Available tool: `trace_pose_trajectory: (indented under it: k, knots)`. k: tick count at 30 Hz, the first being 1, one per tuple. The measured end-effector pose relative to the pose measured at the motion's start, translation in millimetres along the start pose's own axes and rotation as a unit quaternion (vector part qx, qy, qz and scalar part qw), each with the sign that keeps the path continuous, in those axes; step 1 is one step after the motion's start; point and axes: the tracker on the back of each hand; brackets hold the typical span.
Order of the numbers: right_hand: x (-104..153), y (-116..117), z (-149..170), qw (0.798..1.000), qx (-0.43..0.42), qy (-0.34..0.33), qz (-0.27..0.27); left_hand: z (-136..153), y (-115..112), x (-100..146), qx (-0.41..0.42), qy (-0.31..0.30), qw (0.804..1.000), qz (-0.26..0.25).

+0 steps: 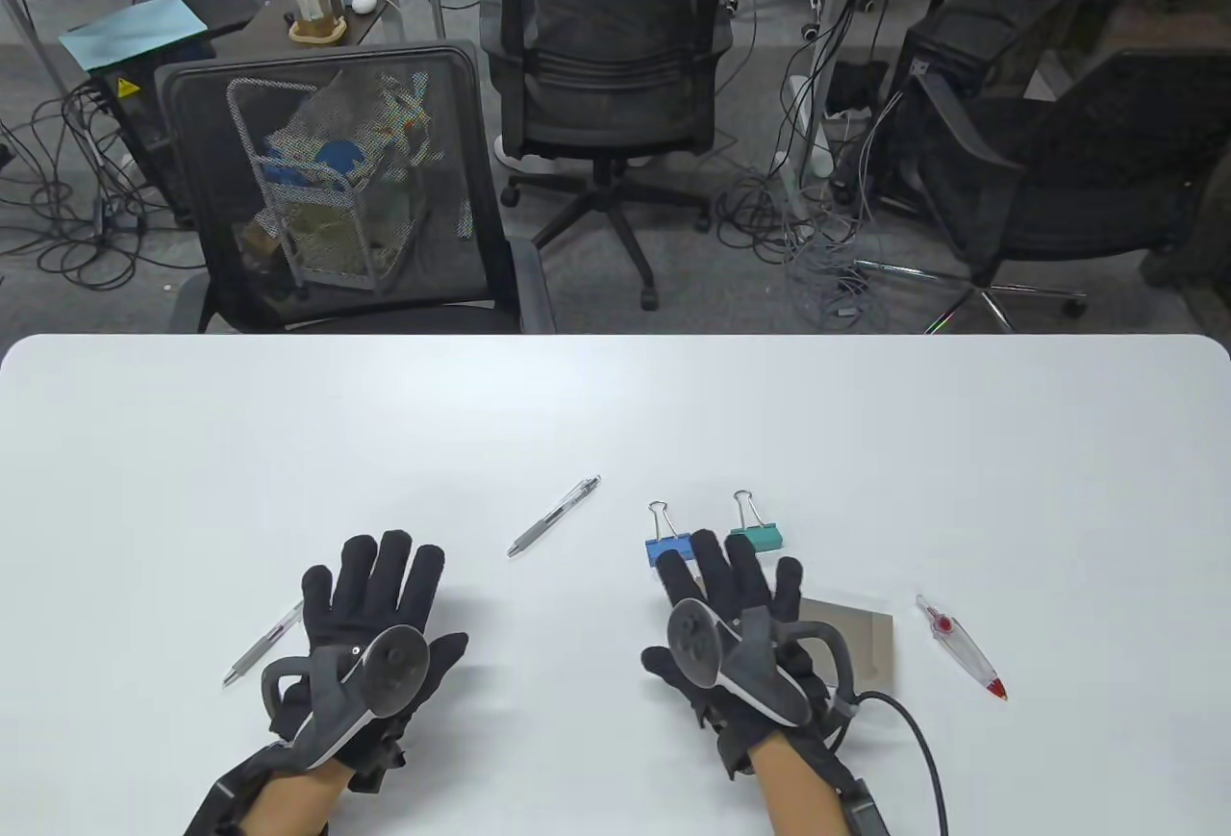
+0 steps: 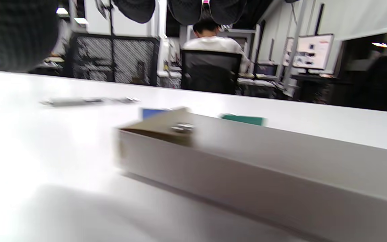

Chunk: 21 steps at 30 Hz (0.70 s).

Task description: Pack snap-button pull-out pencil case

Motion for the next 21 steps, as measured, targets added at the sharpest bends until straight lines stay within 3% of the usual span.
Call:
trace_pose_trajectory:
  k: [5,9,21]
  knots:
    - [-8.5,13.2,46.8,0.996,-0.012,0.043,-0.080,-0.6,-0.2,-0.2,-0.002,-0.002,1.000,0.008]
    - [-14.1,30.1,64.8,0.989,-0.004,0.064,-0.135,0.3,-0.2,-0.7,0.002,-0.002,1.000,0.013]
    - [-17.2,42.7,65.8,0.987,0.004,0.065,-0.147,4.4,1.2,-1.8,0.006,0.002,1.000,0.012]
Point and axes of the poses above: the tracker on the back of each hand, its own z axis roughly to the little-finger side, its own x axis roughly from the fingertips to the wrist, y = z × x, and after that the axes turned 8 degrees about z, right-handed
